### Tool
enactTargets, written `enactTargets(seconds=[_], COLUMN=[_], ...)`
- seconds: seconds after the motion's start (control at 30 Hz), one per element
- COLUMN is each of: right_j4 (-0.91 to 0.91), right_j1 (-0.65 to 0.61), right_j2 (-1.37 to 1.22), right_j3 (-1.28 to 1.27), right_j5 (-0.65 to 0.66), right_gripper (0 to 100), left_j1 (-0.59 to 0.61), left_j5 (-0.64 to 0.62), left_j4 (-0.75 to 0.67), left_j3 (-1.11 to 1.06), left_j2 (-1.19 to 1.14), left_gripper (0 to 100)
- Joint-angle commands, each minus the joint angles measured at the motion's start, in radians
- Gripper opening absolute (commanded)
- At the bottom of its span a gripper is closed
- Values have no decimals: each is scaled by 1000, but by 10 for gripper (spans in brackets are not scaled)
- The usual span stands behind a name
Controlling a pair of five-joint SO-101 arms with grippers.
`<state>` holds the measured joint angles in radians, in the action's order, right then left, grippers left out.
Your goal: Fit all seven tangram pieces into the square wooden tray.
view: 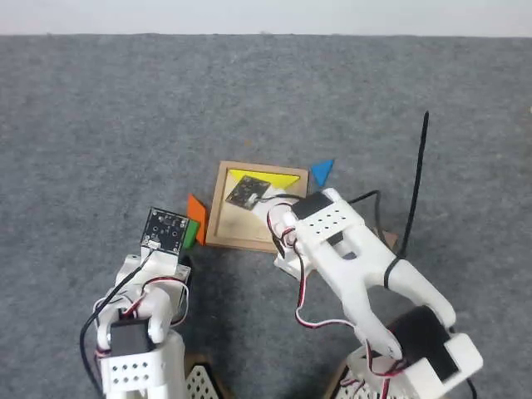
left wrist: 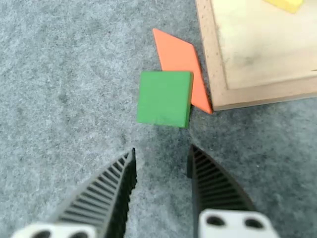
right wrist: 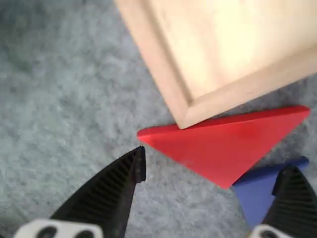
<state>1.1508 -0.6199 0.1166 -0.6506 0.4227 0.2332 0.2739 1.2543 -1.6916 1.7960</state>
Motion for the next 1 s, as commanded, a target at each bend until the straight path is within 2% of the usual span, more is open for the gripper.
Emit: enactTargets(seconds=[0.0, 0.13, 0.3, 0.47, 0.67, 0.8, 0.97], right_j4=[-41, -47, 4, -7, -13, 8, 39], right_j1=[-5, 48, 219, 374, 507, 512, 384], right_j2=[-10, -124, -242, -254, -262, -252, -194], right_j3=[-2, 48, 163, 209, 296, 331, 336], right_j5=[-29, -11, 35, 117, 152, 124, -104], right_gripper=[397, 396, 395, 395, 395, 395, 397], left_j1=[6, 6, 6, 6, 6, 6, 6], left_j5=[9, 9, 9, 9, 9, 9, 9], left_j4=[5, 5, 5, 5, 5, 5, 5], left_j3=[7, 7, 7, 7, 7, 7, 7], left_j2=[2, 2, 2, 2, 2, 2, 2], left_gripper=[168, 168, 168, 168, 168, 168, 168])
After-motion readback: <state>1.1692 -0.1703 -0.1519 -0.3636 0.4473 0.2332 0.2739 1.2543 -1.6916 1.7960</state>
